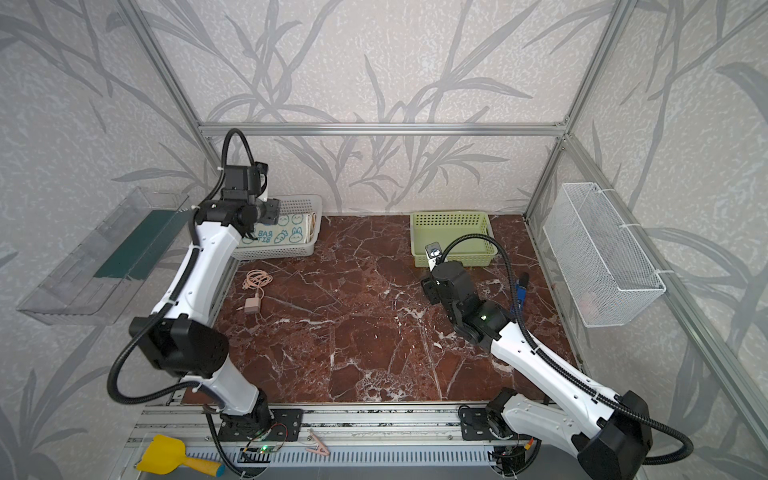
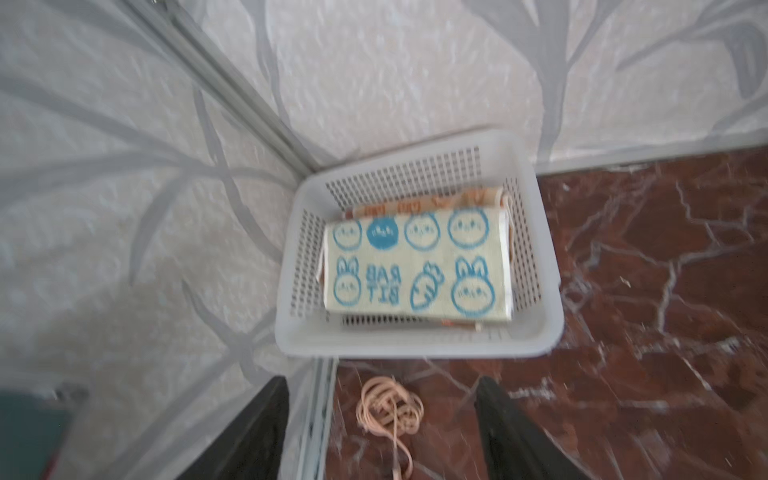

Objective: Fold and stack the towels

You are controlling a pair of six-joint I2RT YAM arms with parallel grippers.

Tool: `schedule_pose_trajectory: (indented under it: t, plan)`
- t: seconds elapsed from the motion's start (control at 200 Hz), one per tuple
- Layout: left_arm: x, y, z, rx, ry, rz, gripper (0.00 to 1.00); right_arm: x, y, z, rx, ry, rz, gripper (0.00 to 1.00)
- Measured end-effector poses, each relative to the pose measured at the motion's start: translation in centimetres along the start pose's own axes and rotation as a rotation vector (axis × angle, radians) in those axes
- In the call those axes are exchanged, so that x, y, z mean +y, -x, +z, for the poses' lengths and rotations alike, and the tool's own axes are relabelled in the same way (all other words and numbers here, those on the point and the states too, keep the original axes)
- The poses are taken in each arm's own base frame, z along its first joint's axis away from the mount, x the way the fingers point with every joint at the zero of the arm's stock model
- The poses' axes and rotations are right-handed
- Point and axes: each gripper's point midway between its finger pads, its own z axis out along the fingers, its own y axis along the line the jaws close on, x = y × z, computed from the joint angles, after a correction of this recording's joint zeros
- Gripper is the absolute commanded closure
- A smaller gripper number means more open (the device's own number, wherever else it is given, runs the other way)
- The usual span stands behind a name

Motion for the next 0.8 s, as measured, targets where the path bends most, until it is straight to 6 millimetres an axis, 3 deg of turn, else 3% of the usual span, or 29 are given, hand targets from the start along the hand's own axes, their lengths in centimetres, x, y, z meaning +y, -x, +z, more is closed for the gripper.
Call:
schedule_pose_trajectory:
  t: [0.12,0.285,0.44,0.615,0.8]
  plan:
    - [-1.1,-6.1,-1.2,-0.039,-0.03,-0.032,0.1,-1.8,-2.1,0.1,0.028,-0.072,-0.002,0.0]
    - [-2.8,-12.8,-1.7,-0.1,-0.062,-0.084,0.01,-4.9,-6.0,0.5,0.071,-0.181,0.026,0.01]
    - [-4.2,-17.0,-1.1,-0.171,-0.076,-0.161,0.01,-7.7,-9.3,1.0,0.028,-0.275,0.097,0.01]
    - [-5.5,-22.9,1.1,-0.194,-0.05,-0.244,0.01,-9.1,-14.5,3.0,0.03,-0.324,0.145,0.01]
    - [-5.9,-24.6,3.4,-0.242,-0.006,-0.279,0.01,-10.1,-17.6,5.0,0.011,-0.351,0.198,0.01]
